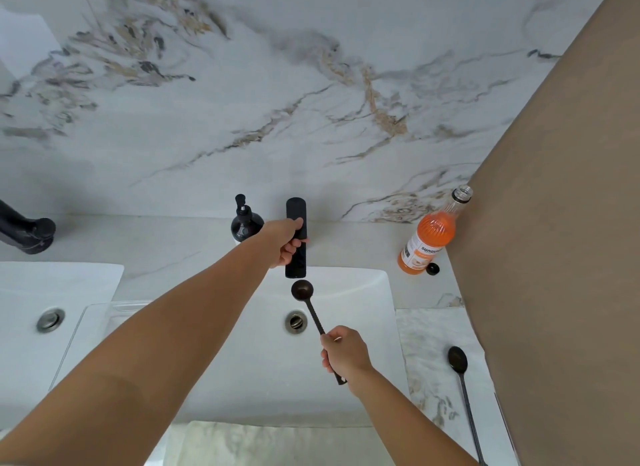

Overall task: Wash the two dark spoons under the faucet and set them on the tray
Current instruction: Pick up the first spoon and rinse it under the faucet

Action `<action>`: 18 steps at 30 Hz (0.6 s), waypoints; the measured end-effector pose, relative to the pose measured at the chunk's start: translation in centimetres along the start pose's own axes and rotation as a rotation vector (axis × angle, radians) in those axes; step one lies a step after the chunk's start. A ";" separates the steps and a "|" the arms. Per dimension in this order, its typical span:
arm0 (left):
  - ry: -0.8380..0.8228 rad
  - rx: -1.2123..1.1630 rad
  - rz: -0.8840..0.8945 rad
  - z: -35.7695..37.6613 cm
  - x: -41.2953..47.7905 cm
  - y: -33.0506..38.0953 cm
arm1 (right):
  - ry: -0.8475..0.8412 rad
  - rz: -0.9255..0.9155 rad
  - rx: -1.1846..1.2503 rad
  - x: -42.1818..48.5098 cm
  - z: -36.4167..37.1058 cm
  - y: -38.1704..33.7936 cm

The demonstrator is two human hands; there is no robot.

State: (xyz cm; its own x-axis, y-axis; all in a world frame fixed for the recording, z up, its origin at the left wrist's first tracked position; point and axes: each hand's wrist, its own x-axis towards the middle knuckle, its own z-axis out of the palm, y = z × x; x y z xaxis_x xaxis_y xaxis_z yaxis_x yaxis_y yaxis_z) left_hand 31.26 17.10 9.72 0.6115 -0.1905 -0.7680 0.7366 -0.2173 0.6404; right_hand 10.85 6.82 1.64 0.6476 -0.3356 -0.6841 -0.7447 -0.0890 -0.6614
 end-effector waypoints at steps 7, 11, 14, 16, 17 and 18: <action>0.020 -0.218 -0.019 0.7 0.2 1.2 | -0.019 -0.010 -0.005 0.0 0.1 -0.4; 0.025 -0.214 -0.020 0.7 -0.1 1.3 | -0.008 -0.017 -0.014 0.1 0.2 -0.5; 0.024 -0.190 0.013 0.7 -0.2 1.2 | -0.009 -0.020 -0.007 0.0 0.3 -0.7; 0.055 -0.196 0.055 0.6 -0.4 0.9 | -0.010 -0.022 -0.008 0.0 0.4 -0.8; 0.107 -0.222 0.089 0.4 -0.3 0.6 | -0.009 -0.024 -0.010 0.0 0.4 -0.8; 0.193 -0.253 0.124 0.0 -0.1 0.0 | -0.008 -0.025 -0.014 0.0 0.5 -0.9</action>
State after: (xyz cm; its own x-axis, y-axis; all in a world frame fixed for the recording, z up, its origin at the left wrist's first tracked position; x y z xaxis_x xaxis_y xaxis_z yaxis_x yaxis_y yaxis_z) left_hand 31.21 17.12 9.75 0.7267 -0.0110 -0.6869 0.6866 0.0454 0.7256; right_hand 11.56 7.37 2.10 0.6674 -0.3254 -0.6698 -0.7304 -0.1107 -0.6739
